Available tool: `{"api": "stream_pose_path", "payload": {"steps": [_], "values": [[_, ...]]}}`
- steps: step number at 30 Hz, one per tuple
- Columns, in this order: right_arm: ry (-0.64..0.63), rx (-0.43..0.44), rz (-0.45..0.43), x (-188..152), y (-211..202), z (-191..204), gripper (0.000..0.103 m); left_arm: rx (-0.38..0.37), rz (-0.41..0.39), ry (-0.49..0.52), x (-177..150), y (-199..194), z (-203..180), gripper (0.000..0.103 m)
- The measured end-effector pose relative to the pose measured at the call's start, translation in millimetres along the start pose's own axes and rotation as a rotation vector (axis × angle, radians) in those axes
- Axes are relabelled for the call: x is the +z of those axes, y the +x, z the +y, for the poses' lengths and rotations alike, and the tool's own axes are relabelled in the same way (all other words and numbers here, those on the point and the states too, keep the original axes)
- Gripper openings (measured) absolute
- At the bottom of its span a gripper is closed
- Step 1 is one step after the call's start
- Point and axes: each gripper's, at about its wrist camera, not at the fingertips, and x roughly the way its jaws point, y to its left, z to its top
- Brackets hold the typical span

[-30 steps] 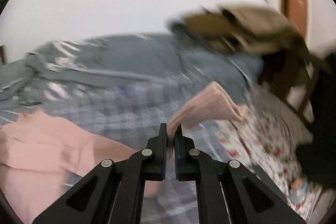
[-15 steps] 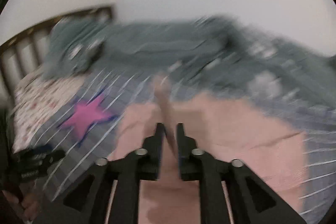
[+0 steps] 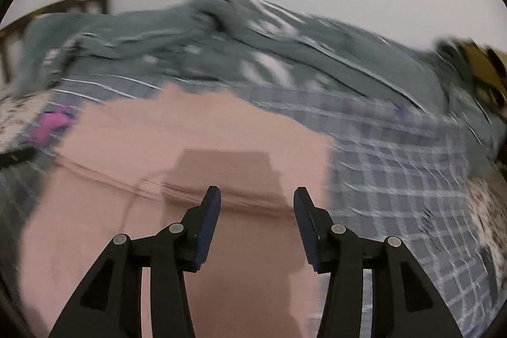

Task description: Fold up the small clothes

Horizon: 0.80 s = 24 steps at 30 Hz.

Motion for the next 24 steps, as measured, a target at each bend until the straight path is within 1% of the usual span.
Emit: {"api": "stream_pose_path", "payload": {"steps": [2,4,5,7,8,9,10,11,13,14,15,16,17,18,19,20,21,22,23,24], "values": [[0.025,-0.016,0.036,-7.7,10.1,-23.2,0.047,-0.007,0.006,0.000,4.3,12.6,-12.2,0.064],[0.049,-0.022,0.057,-14.7,18.9,-42.9,0.047,0.028,0.022,0.001,5.7,26.0,-20.3,0.050],[0.063,-0.015,0.070,-18.9,23.8,-53.2,0.047,0.048,0.032,-0.003,5.8,32.6,-22.3,0.047],[0.078,0.005,0.092,-21.7,33.8,-59.7,0.047,0.074,0.041,-0.021,5.9,42.5,-23.5,0.030],[0.084,0.022,0.107,-21.9,40.2,-61.3,0.047,0.088,0.031,-0.026,6.8,44.0,-23.6,0.022],[0.087,0.036,0.115,-20.6,44.2,-61.9,0.047,0.103,0.009,-0.014,8.1,43.5,-24.3,0.007],[0.089,0.051,0.117,-18.7,47.4,-59.6,0.047,0.101,-0.005,-0.007,10.1,41.0,-23.6,0.007],[0.089,0.072,0.112,-13.9,50.4,-57.4,0.047,0.093,-0.041,-0.018,12.5,35.1,-21.0,0.007],[0.082,0.095,0.083,-6.4,49.7,-53.1,0.040,0.076,-0.077,-0.064,15.3,28.0,-15.3,0.007],[0.079,0.087,0.073,-5.3,51.0,-49.7,0.030,0.084,-0.065,-0.074,15.6,31.0,-14.3,0.007],[0.085,0.072,0.078,-4.2,55.2,-48.4,0.026,0.102,-0.041,-0.067,15.7,36.8,-14.6,0.007],[0.097,0.057,0.095,-5.1,62.1,-48.5,0.026,0.132,-0.007,-0.047,12.3,45.7,-17.0,0.007],[0.111,0.062,0.134,-10.3,72.2,-50.1,0.026,0.147,0.006,-0.031,9.0,50.1,-18.8,0.007],[0.126,0.077,0.147,-14.4,75.2,-52.7,0.026,0.165,0.015,-0.005,4.9,52.7,-21.9,0.010],[0.138,0.088,0.142,-15.1,73.5,-55.7,0.026,0.174,0.012,0.020,2.6,51.3,-25.0,0.011],[0.149,0.090,0.134,-15.9,67.7,-59.5,0.027,0.178,0.006,0.038,0.7,48.3,-27.7,0.014],[0.151,0.080,0.122,-16.6,60.2,-62.3,0.027,0.181,0.005,0.052,-0.7,44.9,-29.8,0.022],[0.151,0.070,0.104,-17.8,52.0,-64.2,0.030,0.189,0.012,0.064,-2.0,41.3,-32.0,0.028],[0.151,0.062,0.081,-20.7,41.4,-65.9,0.034,0.199,0.019,0.071,-3.5,37.3,-34.2,0.039],[0.151,0.063,0.057,-24.1,29.3,-66.8,0.042,0.201,0.020,0.072,-5.2,33.7,-36.0,0.045]]}}
